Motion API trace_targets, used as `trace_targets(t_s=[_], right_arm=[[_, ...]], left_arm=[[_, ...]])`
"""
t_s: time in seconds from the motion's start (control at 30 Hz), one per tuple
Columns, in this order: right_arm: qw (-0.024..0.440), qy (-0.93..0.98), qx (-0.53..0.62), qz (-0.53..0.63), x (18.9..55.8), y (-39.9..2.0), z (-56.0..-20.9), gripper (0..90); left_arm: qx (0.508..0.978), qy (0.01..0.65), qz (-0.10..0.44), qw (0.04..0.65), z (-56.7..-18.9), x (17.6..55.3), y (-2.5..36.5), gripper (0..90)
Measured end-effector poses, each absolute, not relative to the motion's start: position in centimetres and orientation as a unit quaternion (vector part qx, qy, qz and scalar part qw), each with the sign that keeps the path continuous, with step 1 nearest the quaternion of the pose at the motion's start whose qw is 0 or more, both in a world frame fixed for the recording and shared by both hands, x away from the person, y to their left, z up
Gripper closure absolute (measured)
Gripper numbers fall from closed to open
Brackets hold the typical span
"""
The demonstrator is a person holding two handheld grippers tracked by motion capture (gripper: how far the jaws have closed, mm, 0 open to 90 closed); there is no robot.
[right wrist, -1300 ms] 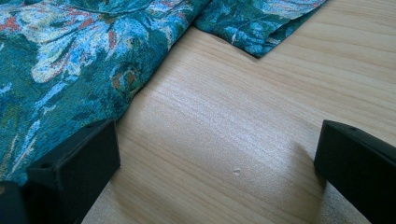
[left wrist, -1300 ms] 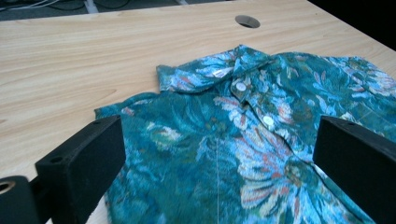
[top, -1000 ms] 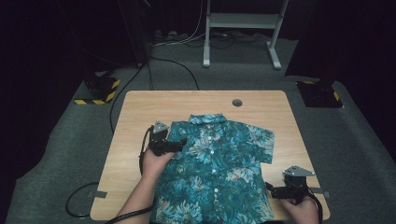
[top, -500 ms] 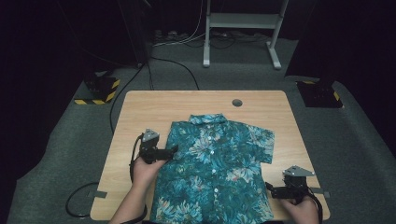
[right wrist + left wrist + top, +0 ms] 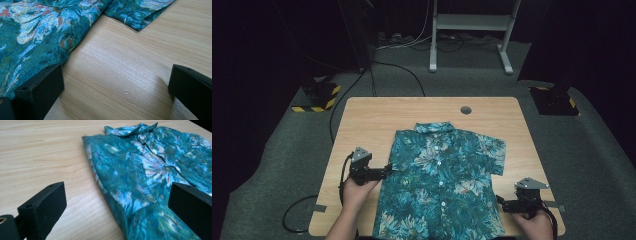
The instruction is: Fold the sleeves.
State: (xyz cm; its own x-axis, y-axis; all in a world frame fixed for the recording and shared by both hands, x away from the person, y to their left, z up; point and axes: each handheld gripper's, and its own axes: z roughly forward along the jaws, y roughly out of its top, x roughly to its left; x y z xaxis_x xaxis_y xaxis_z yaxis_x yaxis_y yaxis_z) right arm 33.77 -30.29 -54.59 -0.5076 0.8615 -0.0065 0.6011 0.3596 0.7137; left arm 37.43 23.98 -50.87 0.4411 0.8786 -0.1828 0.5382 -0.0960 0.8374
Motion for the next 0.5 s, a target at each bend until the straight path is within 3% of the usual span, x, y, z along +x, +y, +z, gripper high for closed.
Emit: trace_targets(t_s=[0.5], right_arm=[[0.195,0.801,0.456,0.335,33.8,-30.3,-54.6,0.0]], left_arm=[[0.716,0.501,0.184,0.450,-52.3,34.0,25.7,2.4]])
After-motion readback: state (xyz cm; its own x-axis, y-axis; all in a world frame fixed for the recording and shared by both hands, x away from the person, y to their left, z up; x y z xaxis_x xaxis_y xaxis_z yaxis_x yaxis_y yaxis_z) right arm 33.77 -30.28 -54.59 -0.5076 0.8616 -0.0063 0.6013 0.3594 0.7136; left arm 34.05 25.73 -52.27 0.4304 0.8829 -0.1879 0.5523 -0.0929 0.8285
